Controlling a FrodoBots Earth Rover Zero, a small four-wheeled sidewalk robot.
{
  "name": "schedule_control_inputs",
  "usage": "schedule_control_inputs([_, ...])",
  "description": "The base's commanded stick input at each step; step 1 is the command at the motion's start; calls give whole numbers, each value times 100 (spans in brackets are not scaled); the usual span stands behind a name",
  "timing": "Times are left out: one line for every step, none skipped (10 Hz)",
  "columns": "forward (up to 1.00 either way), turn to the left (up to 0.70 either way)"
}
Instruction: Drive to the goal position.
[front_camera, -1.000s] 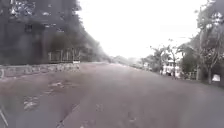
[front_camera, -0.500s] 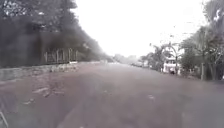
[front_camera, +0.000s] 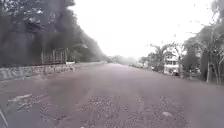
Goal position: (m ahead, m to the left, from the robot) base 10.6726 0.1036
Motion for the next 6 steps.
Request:
schedule_control_inputs([100,0])
schedule_control_inputs([100,0])
schedule_control_inputs([100,0])
schedule_control_inputs([100,0])
schedule_control_inputs([100,0])
schedule_control_inputs([100,0])
